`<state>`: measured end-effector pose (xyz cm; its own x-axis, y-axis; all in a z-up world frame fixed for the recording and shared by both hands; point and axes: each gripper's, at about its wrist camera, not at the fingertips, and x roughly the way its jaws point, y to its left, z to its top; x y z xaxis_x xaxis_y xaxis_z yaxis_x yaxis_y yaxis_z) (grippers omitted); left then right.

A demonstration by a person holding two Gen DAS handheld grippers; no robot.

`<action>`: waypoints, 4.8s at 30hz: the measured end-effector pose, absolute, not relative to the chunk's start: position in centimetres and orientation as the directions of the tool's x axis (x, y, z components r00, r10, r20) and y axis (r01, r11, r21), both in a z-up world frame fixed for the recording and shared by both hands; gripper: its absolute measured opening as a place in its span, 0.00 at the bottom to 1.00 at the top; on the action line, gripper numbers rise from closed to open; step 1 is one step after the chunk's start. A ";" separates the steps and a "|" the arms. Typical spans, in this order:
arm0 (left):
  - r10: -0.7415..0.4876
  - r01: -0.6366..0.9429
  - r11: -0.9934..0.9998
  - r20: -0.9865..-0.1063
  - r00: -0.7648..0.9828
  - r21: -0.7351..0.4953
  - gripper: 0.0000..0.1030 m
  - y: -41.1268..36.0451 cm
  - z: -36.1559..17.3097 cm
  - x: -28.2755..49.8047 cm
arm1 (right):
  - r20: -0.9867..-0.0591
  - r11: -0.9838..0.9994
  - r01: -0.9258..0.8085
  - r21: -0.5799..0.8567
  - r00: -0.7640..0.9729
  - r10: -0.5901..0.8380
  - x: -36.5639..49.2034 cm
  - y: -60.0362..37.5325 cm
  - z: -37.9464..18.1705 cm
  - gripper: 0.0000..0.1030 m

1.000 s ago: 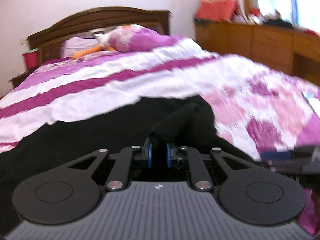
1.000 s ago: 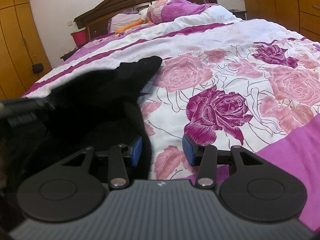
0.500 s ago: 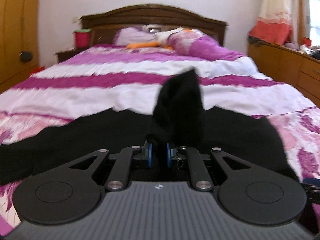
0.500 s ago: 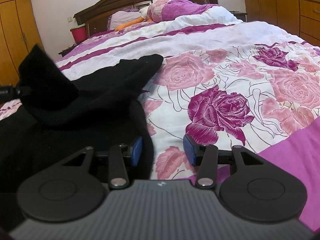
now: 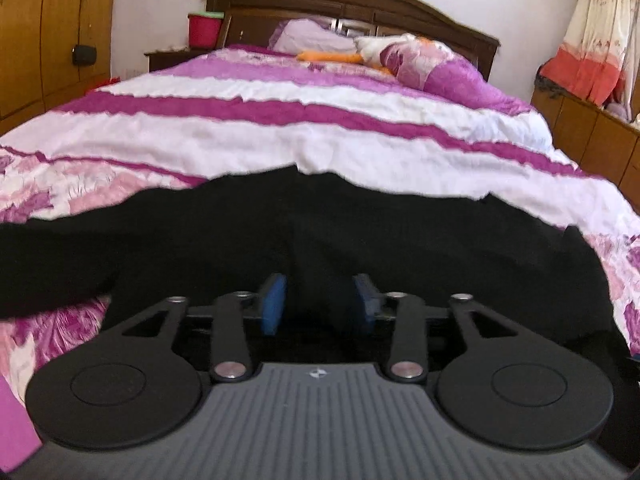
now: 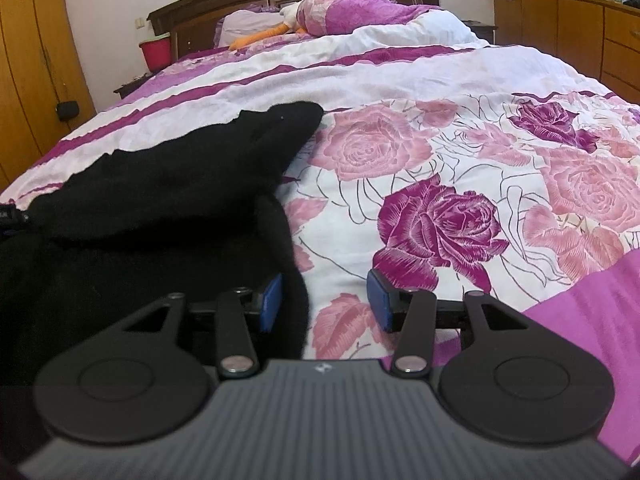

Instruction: Fold small clothes

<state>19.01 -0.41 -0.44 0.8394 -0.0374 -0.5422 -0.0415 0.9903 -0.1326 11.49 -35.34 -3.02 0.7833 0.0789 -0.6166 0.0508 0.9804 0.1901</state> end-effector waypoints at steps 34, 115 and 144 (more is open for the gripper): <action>-0.153 0.030 0.975 -0.564 0.812 -0.221 0.08 0.3 -0.9 27.2 | -0.537 0.973 0.060 0.224 0.841 0.071 21.6 -33.3 -1.7 0.49; 0.226 -0.565 0.751 -0.671 0.706 -0.341 0.63 21.9 -1.2 5.7 | -0.627 0.973 0.054 0.226 0.772 0.103 6.2 -22.8 -0.8 0.49; 0.318 -0.655 0.528 -0.590 0.742 -0.540 0.44 27.1 -2.7 9.5 | -0.613 0.967 0.040 0.250 0.780 0.126 6.5 -23.4 -3.2 0.51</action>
